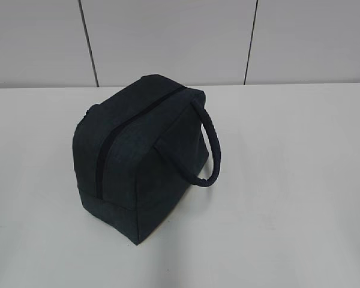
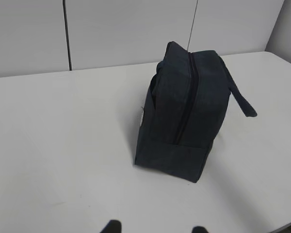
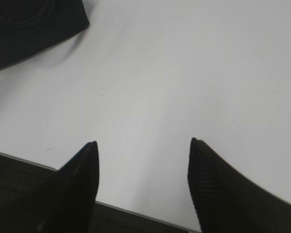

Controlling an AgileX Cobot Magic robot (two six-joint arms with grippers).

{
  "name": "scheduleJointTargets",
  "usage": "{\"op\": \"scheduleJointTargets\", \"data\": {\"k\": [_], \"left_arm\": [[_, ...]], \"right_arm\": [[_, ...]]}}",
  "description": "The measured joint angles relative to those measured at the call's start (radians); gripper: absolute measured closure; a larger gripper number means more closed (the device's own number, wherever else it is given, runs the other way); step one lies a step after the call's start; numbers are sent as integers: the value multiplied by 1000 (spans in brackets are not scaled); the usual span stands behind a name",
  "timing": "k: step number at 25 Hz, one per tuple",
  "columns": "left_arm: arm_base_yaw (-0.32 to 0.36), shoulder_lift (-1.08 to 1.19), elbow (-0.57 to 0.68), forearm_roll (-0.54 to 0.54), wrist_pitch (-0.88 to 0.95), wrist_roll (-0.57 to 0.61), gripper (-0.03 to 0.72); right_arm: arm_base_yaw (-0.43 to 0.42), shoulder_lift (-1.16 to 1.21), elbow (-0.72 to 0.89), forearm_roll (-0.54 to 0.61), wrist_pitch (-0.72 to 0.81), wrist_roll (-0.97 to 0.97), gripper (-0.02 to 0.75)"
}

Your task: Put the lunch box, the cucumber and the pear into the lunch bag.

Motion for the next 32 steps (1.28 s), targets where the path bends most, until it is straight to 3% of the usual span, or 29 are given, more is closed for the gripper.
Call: {"op": "scheduleJointTargets", "data": {"k": [10, 15, 17, 32], "left_arm": [[11, 0, 0, -3, 0, -1, 430], [199, -4, 0, -5, 0, -1, 432], [233, -4, 0, -5, 0, -1, 432], [241, -4, 0, 8, 0, -1, 432]], "right_arm": [[0, 0, 0, 0, 0, 2, 280], [-83, -1, 0, 0, -2, 2, 280], [-98, -1, 0, 0, -2, 4, 280], [-100, -1, 0, 0, -2, 4, 280]]}}
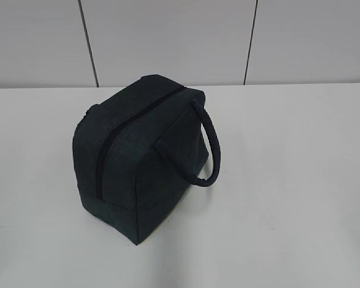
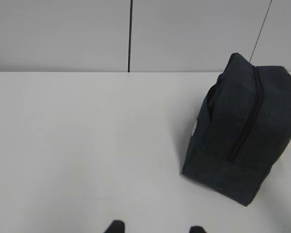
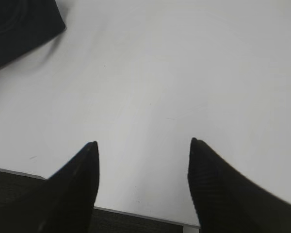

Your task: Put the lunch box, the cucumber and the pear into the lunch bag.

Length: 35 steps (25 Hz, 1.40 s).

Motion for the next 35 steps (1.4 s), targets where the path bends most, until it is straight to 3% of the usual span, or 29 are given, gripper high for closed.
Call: {"op": "scheduleJointTargets", "data": {"k": [4, 35], "left_arm": [[0, 0, 0, 82, 0, 0, 432], [0, 0, 0, 76, 0, 0, 432]], "right_arm": [[0, 0, 0, 0, 0, 0, 280], [0, 0, 0, 0, 0, 0, 280]]}}
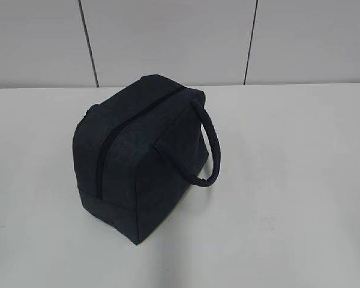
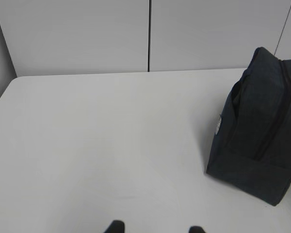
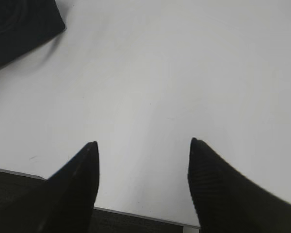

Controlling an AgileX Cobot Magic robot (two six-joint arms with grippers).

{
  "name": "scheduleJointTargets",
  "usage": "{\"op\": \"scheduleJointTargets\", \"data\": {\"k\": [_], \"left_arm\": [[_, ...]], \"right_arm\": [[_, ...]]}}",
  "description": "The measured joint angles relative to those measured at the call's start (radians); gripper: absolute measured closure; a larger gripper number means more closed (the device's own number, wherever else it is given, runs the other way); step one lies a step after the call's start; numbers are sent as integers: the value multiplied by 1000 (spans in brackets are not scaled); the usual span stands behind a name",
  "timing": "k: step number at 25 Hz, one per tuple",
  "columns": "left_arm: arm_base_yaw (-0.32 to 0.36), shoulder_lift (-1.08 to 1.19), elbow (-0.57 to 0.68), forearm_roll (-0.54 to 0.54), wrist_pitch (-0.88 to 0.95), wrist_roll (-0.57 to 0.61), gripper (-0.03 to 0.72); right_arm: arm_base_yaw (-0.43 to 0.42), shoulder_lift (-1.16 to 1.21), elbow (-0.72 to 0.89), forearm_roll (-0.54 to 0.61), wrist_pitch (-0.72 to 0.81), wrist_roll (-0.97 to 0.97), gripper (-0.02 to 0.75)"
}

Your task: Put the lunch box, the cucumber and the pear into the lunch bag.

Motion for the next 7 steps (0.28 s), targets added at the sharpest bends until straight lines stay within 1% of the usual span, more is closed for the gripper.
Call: {"op": "scheduleJointTargets", "data": {"k": [7], "left_arm": [[0, 0, 0, 0, 0, 0, 432]], "right_arm": [[0, 0, 0, 0, 0, 0, 280]]}}
